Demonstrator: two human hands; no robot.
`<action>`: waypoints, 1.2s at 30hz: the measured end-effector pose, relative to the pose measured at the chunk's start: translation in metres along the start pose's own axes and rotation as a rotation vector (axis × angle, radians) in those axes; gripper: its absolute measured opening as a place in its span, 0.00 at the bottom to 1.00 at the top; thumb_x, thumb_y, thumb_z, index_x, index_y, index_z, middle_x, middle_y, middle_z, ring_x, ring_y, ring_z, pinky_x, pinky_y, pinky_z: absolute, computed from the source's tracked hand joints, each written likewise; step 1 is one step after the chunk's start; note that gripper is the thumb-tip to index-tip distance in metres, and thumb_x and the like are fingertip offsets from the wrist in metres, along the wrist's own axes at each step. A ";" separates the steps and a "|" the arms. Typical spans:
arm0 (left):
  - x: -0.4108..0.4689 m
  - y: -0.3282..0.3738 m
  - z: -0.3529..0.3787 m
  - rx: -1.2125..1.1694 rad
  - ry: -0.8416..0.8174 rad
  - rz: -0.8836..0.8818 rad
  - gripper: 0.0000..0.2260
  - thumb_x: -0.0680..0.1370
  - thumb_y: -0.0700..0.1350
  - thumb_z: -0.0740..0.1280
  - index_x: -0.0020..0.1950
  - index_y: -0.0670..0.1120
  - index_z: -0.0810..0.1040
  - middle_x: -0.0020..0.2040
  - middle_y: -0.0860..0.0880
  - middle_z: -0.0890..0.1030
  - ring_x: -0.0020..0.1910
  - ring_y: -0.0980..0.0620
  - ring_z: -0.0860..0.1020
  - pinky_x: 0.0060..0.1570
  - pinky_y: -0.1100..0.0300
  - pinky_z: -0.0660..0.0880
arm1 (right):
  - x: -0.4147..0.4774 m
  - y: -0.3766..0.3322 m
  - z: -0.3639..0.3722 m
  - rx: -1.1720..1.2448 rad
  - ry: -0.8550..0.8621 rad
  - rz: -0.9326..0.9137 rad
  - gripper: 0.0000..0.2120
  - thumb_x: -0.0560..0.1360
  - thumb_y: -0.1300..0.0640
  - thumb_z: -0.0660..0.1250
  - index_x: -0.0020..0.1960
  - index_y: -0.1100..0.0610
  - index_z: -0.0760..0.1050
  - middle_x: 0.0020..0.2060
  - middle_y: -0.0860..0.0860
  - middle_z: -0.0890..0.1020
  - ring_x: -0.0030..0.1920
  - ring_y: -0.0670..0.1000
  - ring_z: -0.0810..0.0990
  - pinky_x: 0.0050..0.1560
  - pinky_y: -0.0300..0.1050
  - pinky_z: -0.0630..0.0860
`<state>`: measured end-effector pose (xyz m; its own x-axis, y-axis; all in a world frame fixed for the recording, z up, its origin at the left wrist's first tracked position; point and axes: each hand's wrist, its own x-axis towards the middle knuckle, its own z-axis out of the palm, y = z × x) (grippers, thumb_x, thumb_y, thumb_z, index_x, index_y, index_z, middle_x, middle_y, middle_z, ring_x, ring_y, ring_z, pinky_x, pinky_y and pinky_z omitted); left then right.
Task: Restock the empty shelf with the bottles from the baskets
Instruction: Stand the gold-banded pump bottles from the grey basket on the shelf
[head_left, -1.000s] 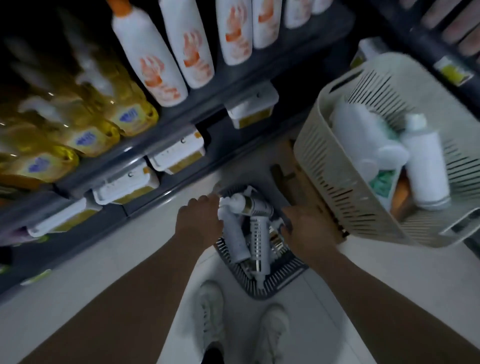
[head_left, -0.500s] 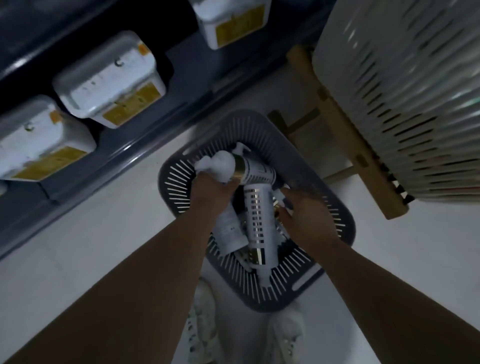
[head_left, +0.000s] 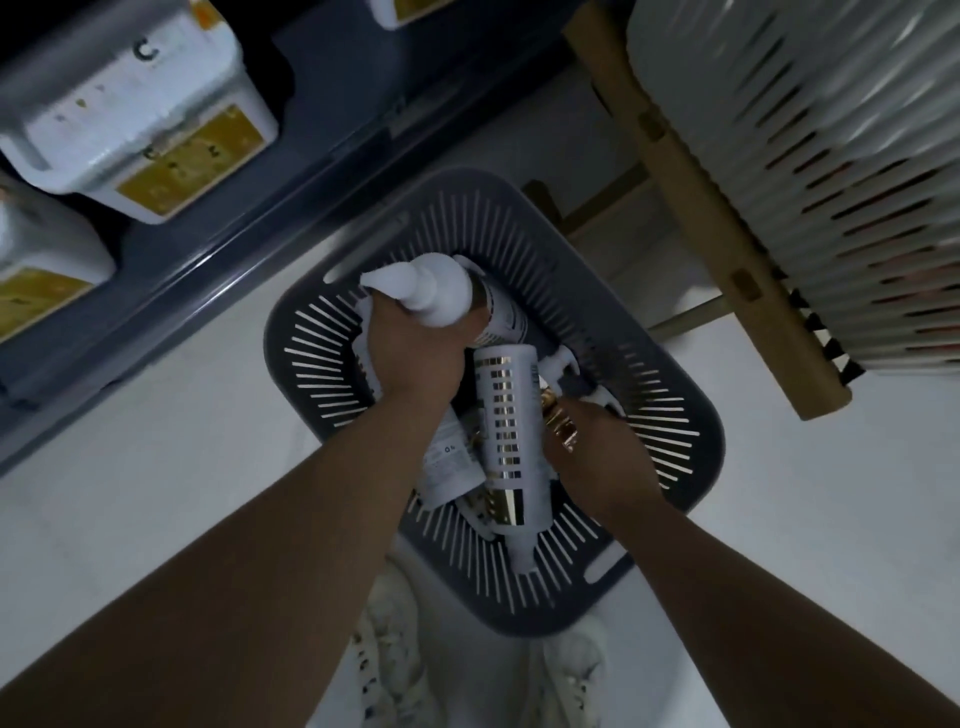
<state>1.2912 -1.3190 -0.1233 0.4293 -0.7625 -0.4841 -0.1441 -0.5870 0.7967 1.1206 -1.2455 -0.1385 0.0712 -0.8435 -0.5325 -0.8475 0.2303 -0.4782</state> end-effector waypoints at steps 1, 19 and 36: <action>-0.004 0.006 -0.006 -0.026 0.016 0.024 0.38 0.66 0.44 0.80 0.72 0.44 0.67 0.66 0.53 0.74 0.61 0.58 0.73 0.59 0.68 0.68 | -0.001 -0.003 0.004 0.024 -0.043 0.028 0.14 0.78 0.51 0.64 0.58 0.59 0.75 0.50 0.56 0.82 0.50 0.57 0.81 0.50 0.52 0.78; -0.034 0.040 -0.090 -0.197 0.135 0.130 0.29 0.65 0.40 0.80 0.62 0.49 0.73 0.55 0.59 0.79 0.52 0.65 0.79 0.53 0.69 0.76 | -0.009 -0.006 0.031 0.447 -0.155 0.357 0.33 0.59 0.45 0.75 0.58 0.59 0.72 0.47 0.52 0.82 0.48 0.54 0.82 0.49 0.53 0.81; -0.165 0.330 -0.224 -0.217 0.268 0.291 0.31 0.66 0.45 0.80 0.65 0.53 0.71 0.56 0.56 0.78 0.56 0.52 0.77 0.55 0.49 0.77 | -0.115 -0.243 -0.324 0.028 -0.365 0.176 0.38 0.64 0.42 0.77 0.64 0.64 0.72 0.56 0.55 0.78 0.57 0.57 0.77 0.48 0.46 0.73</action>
<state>1.3728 -1.3258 0.3009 0.6185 -0.7731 -0.1404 -0.1154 -0.2661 0.9570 1.1481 -1.3620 0.2655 0.1127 -0.5635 -0.8184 -0.8492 0.3730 -0.3738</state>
